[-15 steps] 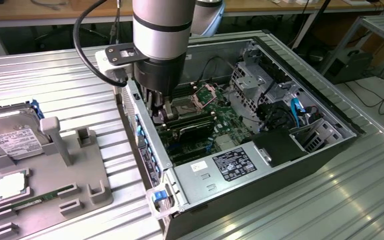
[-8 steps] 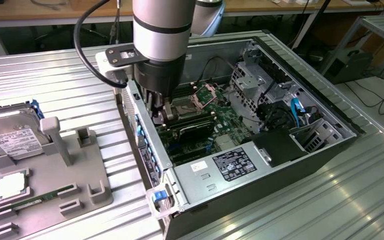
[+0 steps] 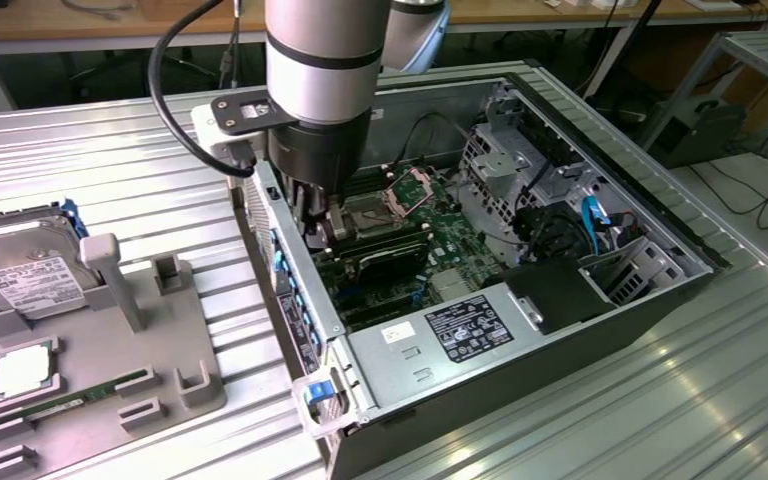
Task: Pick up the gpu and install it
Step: 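Press down on the gpu until it lock into place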
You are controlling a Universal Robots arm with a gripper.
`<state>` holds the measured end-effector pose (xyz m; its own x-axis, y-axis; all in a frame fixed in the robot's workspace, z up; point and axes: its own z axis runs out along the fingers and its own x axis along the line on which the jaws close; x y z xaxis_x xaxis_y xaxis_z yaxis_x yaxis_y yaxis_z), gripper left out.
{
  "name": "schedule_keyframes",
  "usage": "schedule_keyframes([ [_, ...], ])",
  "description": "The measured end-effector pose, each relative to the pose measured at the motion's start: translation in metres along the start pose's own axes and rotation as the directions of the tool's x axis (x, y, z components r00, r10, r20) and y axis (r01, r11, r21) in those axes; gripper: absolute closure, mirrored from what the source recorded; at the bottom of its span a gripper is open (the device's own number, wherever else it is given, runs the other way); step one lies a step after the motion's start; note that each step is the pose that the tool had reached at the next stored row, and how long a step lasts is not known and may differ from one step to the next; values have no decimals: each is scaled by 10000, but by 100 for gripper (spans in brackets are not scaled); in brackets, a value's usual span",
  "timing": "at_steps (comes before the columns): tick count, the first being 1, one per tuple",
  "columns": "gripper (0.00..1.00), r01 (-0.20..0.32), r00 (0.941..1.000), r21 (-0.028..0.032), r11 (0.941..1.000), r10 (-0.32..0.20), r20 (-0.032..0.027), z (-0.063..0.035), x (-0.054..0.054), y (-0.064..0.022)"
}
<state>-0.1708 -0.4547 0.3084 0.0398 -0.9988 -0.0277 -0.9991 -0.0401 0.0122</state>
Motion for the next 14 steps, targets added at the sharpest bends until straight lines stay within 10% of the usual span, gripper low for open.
schedule_keyframes([
  [14, 89, -1, 10000, 7, 10000, 1, 20, 30, 5, -155],
])
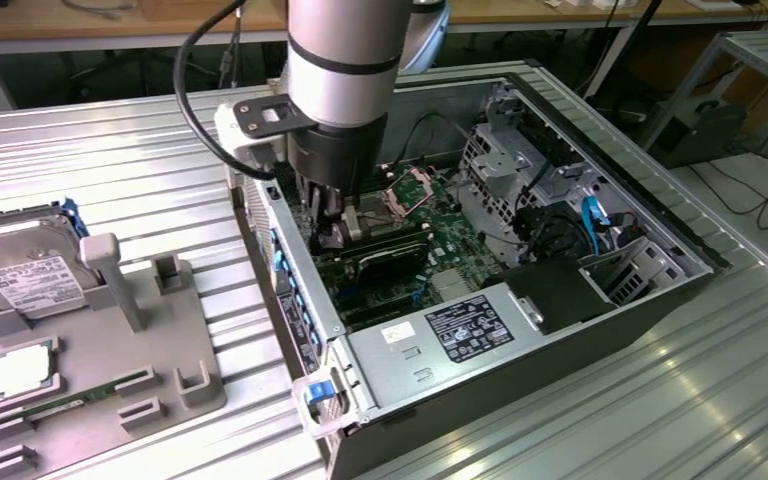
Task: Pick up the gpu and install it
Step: 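Press down on the gpu until it lock into place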
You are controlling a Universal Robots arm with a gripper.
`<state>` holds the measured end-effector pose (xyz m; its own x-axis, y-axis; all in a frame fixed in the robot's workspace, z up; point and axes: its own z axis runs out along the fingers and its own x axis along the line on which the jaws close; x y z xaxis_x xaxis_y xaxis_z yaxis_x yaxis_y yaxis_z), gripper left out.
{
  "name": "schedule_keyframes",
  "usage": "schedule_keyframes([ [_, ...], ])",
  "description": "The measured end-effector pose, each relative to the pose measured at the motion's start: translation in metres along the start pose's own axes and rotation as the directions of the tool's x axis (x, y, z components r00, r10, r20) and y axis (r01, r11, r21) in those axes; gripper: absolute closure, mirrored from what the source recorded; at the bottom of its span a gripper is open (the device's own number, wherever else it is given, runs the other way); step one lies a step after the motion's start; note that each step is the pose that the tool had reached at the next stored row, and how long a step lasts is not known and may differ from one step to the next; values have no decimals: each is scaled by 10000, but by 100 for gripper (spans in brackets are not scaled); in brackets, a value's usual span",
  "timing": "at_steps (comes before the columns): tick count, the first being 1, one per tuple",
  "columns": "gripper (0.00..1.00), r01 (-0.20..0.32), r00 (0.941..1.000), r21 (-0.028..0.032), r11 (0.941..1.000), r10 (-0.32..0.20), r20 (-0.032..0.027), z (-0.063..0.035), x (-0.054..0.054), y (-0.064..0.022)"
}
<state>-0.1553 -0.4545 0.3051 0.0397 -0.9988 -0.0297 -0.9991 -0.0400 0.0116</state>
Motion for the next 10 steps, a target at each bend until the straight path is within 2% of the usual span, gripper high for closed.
schedule_keyframes([
  [10, 89, 1, 10000, -1, 10000, -1, -2, 2, -2, -54],
])
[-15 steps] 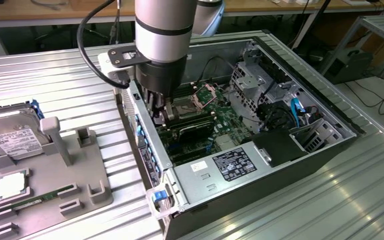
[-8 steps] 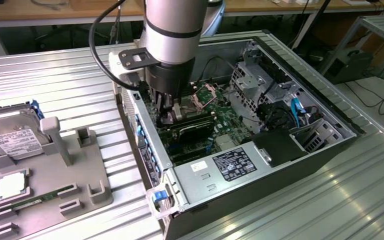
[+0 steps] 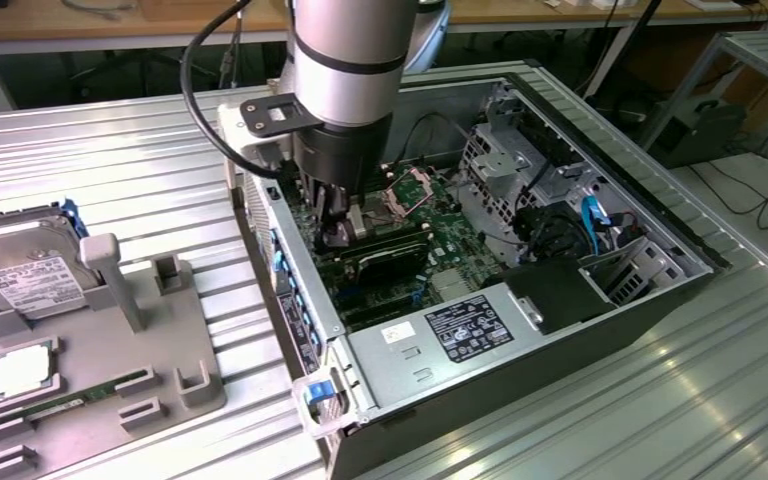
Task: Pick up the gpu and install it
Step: 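Press down on the gpu until it lock into place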
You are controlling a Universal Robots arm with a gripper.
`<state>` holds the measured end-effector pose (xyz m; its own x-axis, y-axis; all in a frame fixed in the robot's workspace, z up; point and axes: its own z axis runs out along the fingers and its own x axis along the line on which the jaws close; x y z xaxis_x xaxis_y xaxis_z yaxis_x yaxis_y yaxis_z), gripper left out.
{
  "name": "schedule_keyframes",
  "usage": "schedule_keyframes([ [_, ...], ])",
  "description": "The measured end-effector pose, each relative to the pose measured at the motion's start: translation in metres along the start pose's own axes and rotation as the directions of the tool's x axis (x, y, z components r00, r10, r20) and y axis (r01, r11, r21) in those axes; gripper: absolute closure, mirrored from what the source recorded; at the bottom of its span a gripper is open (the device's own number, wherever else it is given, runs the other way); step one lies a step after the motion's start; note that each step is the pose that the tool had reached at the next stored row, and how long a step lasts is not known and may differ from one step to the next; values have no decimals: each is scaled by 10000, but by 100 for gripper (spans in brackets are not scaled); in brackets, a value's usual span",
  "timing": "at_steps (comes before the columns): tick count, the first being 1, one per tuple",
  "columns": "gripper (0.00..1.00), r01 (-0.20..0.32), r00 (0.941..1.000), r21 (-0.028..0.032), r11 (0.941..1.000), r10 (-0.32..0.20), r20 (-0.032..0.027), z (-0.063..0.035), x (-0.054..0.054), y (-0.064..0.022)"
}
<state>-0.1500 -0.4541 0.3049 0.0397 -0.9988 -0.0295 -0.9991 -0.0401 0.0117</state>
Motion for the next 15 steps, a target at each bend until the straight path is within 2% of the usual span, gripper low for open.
schedule_keyframes([
  [9, 89, 0, 10000, 0, 10000, 0, 2, 39, 4, -143],
  [15, 89, 0, 10000, 1, 10000, 0, 28, 54, 8, -237],
])
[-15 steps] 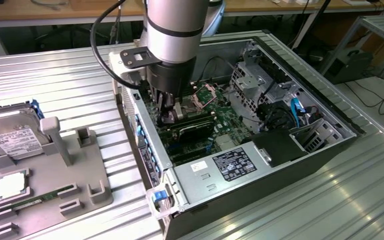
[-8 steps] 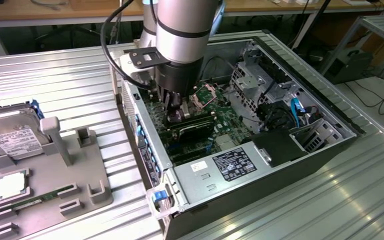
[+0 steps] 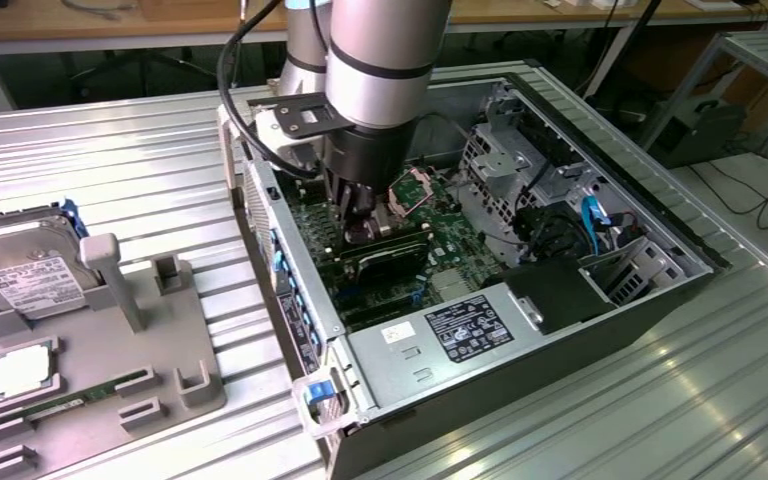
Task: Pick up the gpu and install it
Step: 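Press down on the gpu until it lock into place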
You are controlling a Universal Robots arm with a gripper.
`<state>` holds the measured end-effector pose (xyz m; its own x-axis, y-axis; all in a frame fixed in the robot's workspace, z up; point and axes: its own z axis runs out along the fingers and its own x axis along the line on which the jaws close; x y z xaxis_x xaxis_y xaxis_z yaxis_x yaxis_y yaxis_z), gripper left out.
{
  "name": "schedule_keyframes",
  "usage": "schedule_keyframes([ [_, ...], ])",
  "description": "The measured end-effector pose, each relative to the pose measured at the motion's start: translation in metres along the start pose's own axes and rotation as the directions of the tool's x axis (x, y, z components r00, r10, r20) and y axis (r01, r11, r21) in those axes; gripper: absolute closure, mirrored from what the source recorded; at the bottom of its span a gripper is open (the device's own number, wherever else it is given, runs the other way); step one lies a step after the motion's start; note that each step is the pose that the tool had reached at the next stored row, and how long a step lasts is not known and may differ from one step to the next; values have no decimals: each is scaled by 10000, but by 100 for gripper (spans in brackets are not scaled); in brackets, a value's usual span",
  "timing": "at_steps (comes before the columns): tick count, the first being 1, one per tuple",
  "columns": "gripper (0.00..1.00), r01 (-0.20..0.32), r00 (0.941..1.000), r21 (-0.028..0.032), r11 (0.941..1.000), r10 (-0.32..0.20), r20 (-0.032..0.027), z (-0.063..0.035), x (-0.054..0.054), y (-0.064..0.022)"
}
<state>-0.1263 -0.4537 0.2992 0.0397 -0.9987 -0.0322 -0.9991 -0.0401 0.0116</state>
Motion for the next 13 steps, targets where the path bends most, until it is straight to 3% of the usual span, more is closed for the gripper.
schedule_keyframes([
  [11, 89, -1, 10000, -17, 10000, 1, 3, 15, 15, -397],
  [13, 89, -1, 10000, -19, 10000, 1, 2, 15, 17, -425],
])
